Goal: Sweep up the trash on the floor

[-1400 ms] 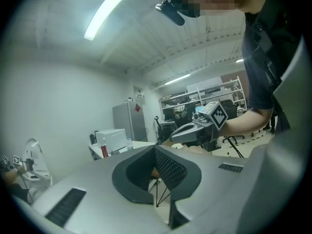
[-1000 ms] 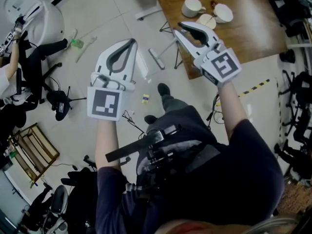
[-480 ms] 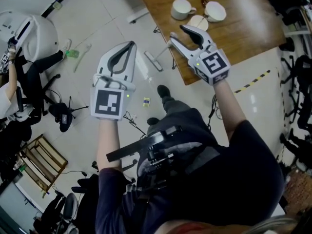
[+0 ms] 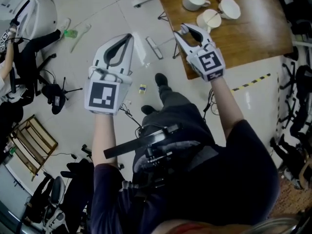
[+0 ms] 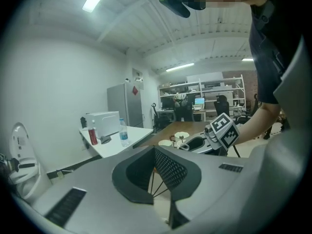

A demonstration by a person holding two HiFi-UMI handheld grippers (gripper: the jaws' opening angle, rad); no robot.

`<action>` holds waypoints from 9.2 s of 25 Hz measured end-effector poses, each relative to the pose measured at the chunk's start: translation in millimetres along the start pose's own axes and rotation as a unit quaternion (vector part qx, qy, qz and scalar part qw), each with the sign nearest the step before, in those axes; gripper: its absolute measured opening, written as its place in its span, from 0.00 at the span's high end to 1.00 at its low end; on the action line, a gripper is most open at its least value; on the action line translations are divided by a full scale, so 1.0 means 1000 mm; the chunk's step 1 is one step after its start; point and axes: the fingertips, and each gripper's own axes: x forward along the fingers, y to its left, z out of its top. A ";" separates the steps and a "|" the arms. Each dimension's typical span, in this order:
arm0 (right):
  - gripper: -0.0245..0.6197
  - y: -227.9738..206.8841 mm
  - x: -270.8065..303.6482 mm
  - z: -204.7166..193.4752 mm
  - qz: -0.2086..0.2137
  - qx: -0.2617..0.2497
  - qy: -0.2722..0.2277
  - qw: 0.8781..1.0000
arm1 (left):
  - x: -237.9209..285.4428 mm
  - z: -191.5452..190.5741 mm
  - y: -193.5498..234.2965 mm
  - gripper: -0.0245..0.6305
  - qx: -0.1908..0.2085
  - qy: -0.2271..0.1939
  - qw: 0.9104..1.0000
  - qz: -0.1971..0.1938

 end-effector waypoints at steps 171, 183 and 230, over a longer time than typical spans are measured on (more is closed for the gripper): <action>0.77 0.615 -0.011 0.035 0.530 -0.165 0.039 0.831 | -0.342 -0.328 -0.032 0.82 -0.116 0.151 0.981 0.022; 0.78 0.612 -0.038 0.148 0.614 -0.079 -0.033 0.785 | -0.398 -0.225 -0.002 0.83 -0.104 0.038 0.991 0.069; 0.78 0.721 -0.045 0.238 0.910 -0.138 0.005 0.391 | -0.548 -0.198 0.082 0.82 -0.170 -0.022 0.857 0.486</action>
